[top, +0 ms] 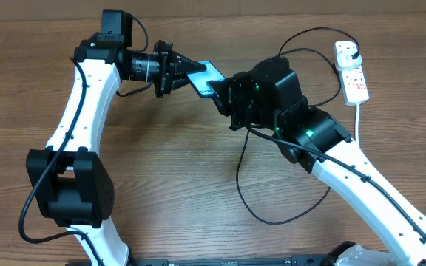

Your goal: Plug charger to phone and switch on socket

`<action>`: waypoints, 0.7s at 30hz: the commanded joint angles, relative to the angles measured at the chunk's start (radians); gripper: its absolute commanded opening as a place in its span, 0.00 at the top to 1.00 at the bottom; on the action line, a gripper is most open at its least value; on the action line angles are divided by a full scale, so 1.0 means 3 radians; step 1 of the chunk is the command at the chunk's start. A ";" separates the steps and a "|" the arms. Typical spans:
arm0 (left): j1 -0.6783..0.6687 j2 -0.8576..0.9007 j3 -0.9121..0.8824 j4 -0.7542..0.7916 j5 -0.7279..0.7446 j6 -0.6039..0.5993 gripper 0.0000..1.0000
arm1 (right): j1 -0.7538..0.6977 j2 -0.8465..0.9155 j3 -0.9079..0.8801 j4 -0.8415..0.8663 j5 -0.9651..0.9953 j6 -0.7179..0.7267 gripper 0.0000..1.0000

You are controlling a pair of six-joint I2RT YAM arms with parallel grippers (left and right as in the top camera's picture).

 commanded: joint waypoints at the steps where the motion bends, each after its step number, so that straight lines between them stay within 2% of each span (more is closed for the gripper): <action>1: -0.0023 0.0029 0.0023 0.0029 0.0089 -0.0011 0.90 | 0.0106 -0.0072 0.0126 0.0022 -0.0172 0.0014 0.92; 5: -0.0023 0.0029 0.0023 0.0029 0.0088 -0.0013 0.96 | 0.0106 -0.0072 0.0126 0.0020 -0.0173 0.0014 0.92; 7: -0.0023 0.0029 0.0023 0.0029 0.0085 -0.0011 0.96 | 0.0106 -0.0072 0.0126 0.0020 -0.0173 0.0010 0.85; 8: -0.0023 0.0029 0.0023 0.0029 0.0080 -0.0011 0.96 | 0.0106 -0.0072 0.0126 0.0019 -0.0173 0.0000 0.79; 11: -0.0023 0.0029 0.0023 0.0029 0.0075 -0.0011 0.96 | 0.0107 -0.0072 0.0126 -0.0013 -0.0195 -0.0013 0.49; 14: -0.0022 0.0029 0.0023 0.0029 0.0008 -0.0011 0.96 | 0.0106 -0.0072 0.0126 -0.0018 -0.0193 -0.0179 0.28; 17: -0.0017 0.0029 0.0023 0.0029 -0.0142 -0.0010 0.96 | 0.0106 -0.0072 0.0126 -0.0019 -0.0158 -0.0338 0.17; 21: 0.0011 0.0029 0.0023 0.0025 -0.0464 -0.0008 0.96 | 0.0097 -0.0072 0.0126 -0.0079 -0.0070 -0.0716 0.06</action>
